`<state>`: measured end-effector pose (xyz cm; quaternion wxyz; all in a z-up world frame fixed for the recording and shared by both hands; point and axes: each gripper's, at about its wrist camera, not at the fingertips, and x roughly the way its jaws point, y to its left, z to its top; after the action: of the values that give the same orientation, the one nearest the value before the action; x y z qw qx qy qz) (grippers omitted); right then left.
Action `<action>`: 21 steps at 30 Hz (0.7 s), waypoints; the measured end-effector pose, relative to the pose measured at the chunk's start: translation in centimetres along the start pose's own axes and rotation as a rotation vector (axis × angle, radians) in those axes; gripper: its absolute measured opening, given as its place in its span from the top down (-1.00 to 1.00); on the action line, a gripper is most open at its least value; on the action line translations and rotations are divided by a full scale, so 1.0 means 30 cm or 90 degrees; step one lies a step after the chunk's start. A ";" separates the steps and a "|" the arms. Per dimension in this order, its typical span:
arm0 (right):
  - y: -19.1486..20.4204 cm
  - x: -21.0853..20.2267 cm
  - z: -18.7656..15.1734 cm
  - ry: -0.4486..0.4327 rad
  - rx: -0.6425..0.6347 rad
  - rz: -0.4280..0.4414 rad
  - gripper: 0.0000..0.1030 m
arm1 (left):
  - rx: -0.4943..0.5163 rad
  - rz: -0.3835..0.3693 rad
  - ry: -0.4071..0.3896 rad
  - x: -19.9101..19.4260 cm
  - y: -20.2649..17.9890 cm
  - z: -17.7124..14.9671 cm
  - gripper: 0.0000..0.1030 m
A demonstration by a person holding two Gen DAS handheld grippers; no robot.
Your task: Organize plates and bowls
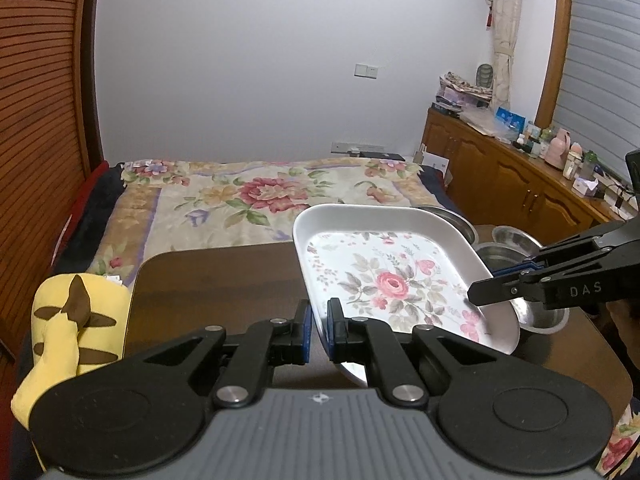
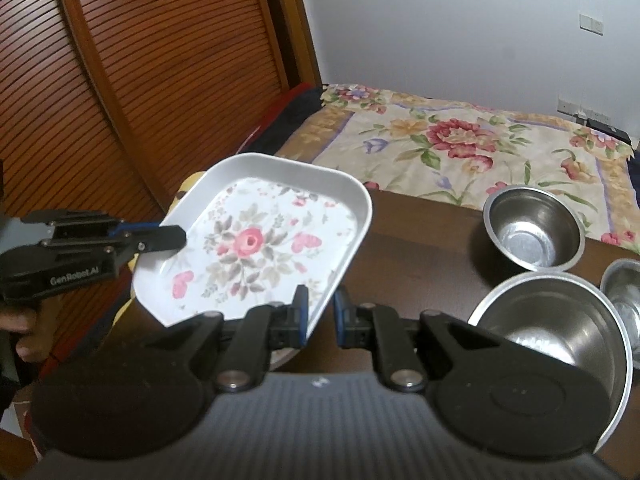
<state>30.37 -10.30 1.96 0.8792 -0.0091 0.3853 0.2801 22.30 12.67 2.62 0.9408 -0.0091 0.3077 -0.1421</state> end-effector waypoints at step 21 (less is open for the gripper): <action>0.038 -0.076 -0.209 0.004 0.037 0.017 0.72 | -0.006 -0.007 0.031 -0.124 -0.089 -0.189 0.83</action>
<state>24.32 -11.90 -0.66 0.8742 0.0208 0.3958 0.2806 15.45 11.52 0.43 0.9322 -0.0117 0.3310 -0.1461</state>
